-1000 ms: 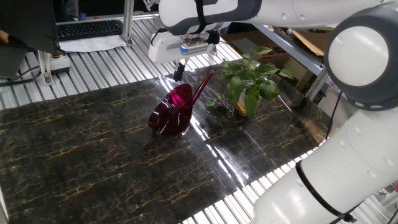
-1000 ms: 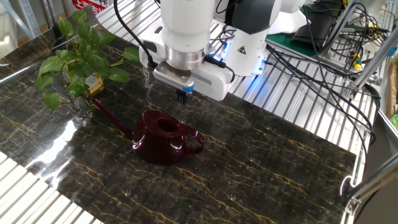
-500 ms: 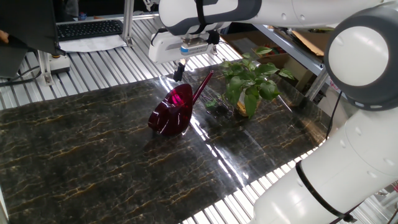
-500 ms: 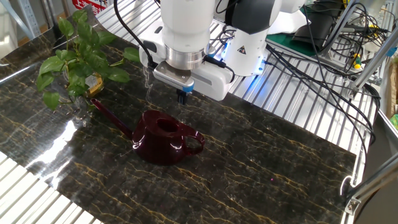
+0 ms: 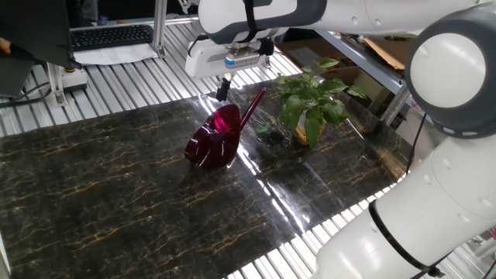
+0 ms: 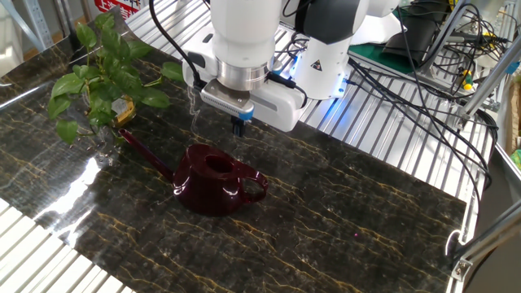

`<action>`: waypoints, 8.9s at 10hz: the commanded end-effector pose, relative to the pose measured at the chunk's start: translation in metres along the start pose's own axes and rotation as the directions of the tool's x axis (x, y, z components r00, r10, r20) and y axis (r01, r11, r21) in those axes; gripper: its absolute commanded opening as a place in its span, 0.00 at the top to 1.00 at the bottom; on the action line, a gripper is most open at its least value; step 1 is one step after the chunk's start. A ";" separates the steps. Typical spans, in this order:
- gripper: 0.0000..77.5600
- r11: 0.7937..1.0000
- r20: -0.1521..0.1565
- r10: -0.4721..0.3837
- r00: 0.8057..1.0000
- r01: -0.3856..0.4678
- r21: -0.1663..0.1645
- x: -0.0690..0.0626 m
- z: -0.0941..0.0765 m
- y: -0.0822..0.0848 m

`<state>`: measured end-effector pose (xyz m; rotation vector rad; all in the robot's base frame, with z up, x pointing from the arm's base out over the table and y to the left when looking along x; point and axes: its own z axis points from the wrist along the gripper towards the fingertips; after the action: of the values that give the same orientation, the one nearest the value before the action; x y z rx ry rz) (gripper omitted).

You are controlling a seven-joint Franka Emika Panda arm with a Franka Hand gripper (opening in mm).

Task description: Water the plant

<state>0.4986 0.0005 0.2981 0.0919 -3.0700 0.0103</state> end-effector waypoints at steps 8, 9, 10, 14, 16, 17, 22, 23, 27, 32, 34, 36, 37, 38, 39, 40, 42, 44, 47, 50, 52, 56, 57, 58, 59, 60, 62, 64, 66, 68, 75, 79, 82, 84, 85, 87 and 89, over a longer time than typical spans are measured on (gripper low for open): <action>1.00 0.999 0.016 0.028 0.999 -0.028 0.021 0.000 -0.001 0.000; 1.00 0.999 0.017 0.029 0.999 -0.029 0.024 0.000 -0.001 0.000; 1.00 0.999 0.017 0.030 0.999 -0.031 0.025 0.000 -0.001 0.000; 1.00 0.999 0.015 0.029 0.999 -0.029 0.022 0.000 -0.001 0.000; 1.00 0.999 0.015 0.027 1.000 -0.027 0.020 0.000 -0.001 0.000; 1.00 0.999 0.015 0.027 1.000 -0.027 0.020 0.000 -0.001 0.000; 1.00 0.999 0.014 0.040 0.999 -0.040 0.016 0.000 -0.001 0.000; 1.00 0.999 0.014 0.043 0.999 -0.043 0.013 0.000 -0.001 0.000; 1.00 0.999 0.020 0.052 0.998 -0.052 0.012 0.000 -0.001 0.000; 1.00 0.996 0.028 0.085 0.996 -0.085 0.009 -0.001 0.000 -0.002; 1.00 0.995 0.027 0.104 0.994 -0.104 0.009 -0.002 0.003 -0.002; 1.00 0.993 0.035 0.116 0.993 -0.116 0.008 -0.006 0.014 -0.003; 1.00 0.993 0.035 0.117 0.993 -0.117 0.008 -0.007 0.020 -0.005; 1.00 0.992 0.029 0.126 0.992 -0.126 0.008 -0.007 0.025 -0.009; 1.00 0.990 0.029 0.137 0.990 -0.138 0.007 -0.007 0.030 -0.014; 1.00 0.989 0.027 0.149 0.988 -0.150 0.007 -0.007 0.033 -0.017; 1.00 0.980 0.013 0.197 0.980 -0.197 0.005 -0.008 0.037 -0.016; 1.00 0.958 0.016 0.286 0.958 -0.286 0.001 -0.009 0.045 -0.015; 1.00 0.908 0.026 0.418 0.908 -0.418 -0.020 -0.009 0.045 -0.015; 1.00 0.803 0.012 0.595 0.804 -0.593 -0.055 -0.008 0.045 -0.015; 1.00 0.767 0.018 0.641 0.767 -0.639 -0.062 -0.008 0.045 -0.015; 1.00 0.687 0.066 0.727 0.684 -0.721 -0.094 -0.007 0.047 -0.014; 1.00 0.684 0.065 0.729 0.681 -0.723 -0.095 -0.007 0.047 -0.014; 1.00 0.665 0.059 0.746 0.663 -0.738 -0.109 -0.005 0.047 -0.014; 1.00 0.654 0.055 0.756 0.653 -0.748 -0.110 -0.005 0.047 -0.014; 1.00 0.636 0.046 0.771 0.635 -0.764 -0.113 -0.004 0.048 -0.014; 1.00 0.601 0.036 0.798 0.602 -0.790 -0.120 0.003 0.051 -0.013; 1.00 0.566 0.038 0.823 0.567 -0.813 -0.133 0.014 0.055 -0.011; 1.00 0.504 0.031 0.862 0.506 -0.849 -0.161 0.022 0.057 -0.011; 1.00 0.431 0.035 0.901 0.432 -0.885 -0.177 0.022 0.058 -0.011; 1.00 0.211 0.039 0.977 0.209 -0.977 -0.026 0.008 0.051 -0.006; 1.00 0.220 0.012 0.976 0.219 -0.975 -0.029 -0.004 0.048 -0.008; 1.00 0.267 0.020 0.964 0.267 -0.963 -0.036 -0.013 0.056 -0.007; 1.00 0.265 0.004 0.964 0.265 -0.963 -0.042 -0.013 0.056 -0.007; 1.00 0.260 0.004 0.965 0.260 -0.965 -0.043 -0.013 0.056 -0.007; 1.00 0.290 -0.001 0.957 0.290 -0.956 -0.040 -0.013 0.056 -0.007; 1.00 0.377 -0.014 0.926 0.378 -0.925 -0.039 -0.013 0.056 -0.007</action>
<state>0.5078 -0.0062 0.2405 -1.7408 -2.5749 0.0236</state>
